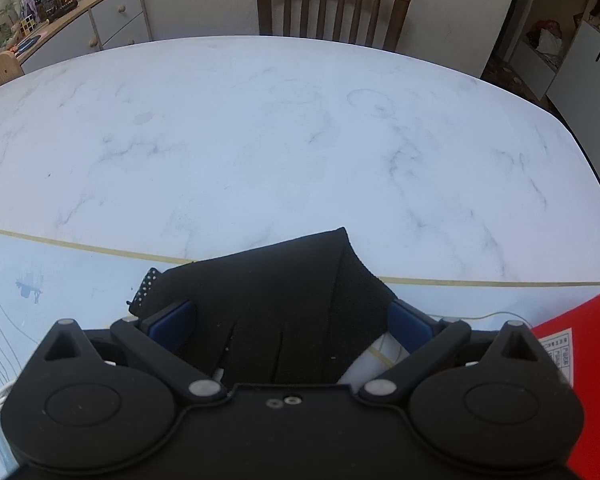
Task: Organize objects
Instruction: 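Lower the left gripper onto the black glove and close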
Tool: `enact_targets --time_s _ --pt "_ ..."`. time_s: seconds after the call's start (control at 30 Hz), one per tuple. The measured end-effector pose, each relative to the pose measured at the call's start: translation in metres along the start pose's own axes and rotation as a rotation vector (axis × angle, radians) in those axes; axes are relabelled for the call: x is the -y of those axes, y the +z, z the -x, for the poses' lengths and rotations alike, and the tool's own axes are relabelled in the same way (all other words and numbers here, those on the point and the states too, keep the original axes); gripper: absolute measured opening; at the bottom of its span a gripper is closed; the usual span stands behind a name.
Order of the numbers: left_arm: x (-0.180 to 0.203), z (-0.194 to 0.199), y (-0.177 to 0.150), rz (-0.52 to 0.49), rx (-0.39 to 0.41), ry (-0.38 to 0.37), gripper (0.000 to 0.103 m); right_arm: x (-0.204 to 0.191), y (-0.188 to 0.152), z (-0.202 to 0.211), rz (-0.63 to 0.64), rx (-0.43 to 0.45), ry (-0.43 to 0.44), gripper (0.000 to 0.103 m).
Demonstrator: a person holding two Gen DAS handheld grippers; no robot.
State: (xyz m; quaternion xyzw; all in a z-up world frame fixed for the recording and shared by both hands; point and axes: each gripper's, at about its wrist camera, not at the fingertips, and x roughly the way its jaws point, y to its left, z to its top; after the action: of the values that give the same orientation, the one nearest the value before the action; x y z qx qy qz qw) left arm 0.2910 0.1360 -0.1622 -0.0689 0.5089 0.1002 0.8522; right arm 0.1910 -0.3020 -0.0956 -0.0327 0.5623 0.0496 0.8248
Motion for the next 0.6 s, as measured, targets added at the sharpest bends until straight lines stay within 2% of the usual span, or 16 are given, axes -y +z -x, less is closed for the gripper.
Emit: enact_targets --time_s 0.2,0.37,0.43,0.47,0.57,0.6 --pt "0.002 0.002 -0.002 -0.011 0.02 0.006 0.091 0.0 0.0 0.0 0.002 0.0 0.001 0.011" --pt "0.002 0.007 0.0 -0.003 0.022 0.025 0.072 0.0 0.0 0.0 0.002 0.001 0.002 0.011" --pt "0.002 0.009 0.0 -0.013 0.03 0.024 0.056 0.0 0.0 0.0 0.001 0.002 0.004 0.011" --pt "0.002 0.011 0.0 -0.018 0.033 0.023 0.052 0.0 0.0 0.0 0.001 0.003 0.005 0.011" --pt "0.004 0.014 -0.002 -0.04 0.037 0.03 0.032 0.0 -0.001 0.0 0.002 0.005 0.009 0.011" --pt "0.005 0.015 -0.002 -0.045 0.038 0.033 0.021 0.0 -0.001 0.0 0.002 0.005 0.009 0.011"
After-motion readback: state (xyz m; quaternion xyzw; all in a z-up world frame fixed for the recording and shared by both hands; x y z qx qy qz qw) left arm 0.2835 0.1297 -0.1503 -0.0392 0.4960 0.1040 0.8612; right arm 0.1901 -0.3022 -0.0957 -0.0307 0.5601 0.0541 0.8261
